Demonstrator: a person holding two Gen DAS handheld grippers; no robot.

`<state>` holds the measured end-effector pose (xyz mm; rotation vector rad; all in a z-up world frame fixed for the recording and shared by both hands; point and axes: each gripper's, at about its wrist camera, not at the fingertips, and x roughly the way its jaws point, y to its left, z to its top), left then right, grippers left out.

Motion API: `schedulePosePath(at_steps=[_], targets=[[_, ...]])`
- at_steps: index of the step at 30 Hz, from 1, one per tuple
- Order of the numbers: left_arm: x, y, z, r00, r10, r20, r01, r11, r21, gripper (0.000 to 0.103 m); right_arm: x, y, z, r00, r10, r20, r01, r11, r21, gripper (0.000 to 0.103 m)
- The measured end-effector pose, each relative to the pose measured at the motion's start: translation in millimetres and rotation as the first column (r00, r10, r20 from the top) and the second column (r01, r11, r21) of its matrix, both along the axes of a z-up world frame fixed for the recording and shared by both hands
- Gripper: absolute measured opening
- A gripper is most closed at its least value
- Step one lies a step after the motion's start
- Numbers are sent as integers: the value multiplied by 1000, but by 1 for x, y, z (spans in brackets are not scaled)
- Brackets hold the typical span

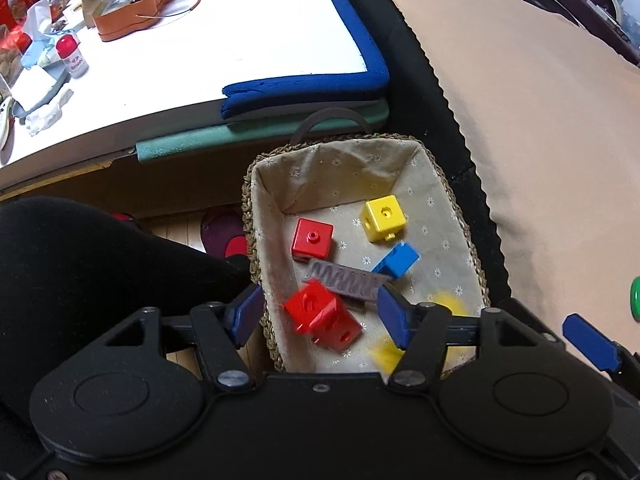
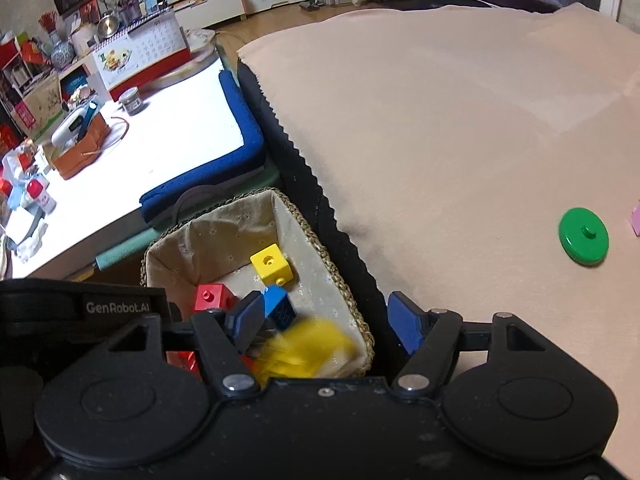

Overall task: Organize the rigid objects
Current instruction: 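Carry the red brick and yellow frame over the basket and open both tools, then move the open right tool from the basket to the blue frame brick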

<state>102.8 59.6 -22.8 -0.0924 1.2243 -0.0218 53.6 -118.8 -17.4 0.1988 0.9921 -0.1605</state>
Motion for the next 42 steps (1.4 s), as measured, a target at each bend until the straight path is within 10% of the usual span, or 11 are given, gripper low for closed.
schedulePosePath(at_steps=[26, 32, 42], targets=[[-14, -12, 6, 996, -82, 43, 81, 997, 19, 71, -105, -65, 60, 980, -78, 186, 110, 979, -171, 81], [-16, -17, 8, 993, -99, 59, 97, 994, 40, 73, -166, -108, 89, 954, -165, 252, 236, 930, -281, 101], [-29, -35, 16, 965, -239, 106, 239, 971, 17, 73, -244, -169, 95, 906, -355, 229, 419, 824, -382, 102]])
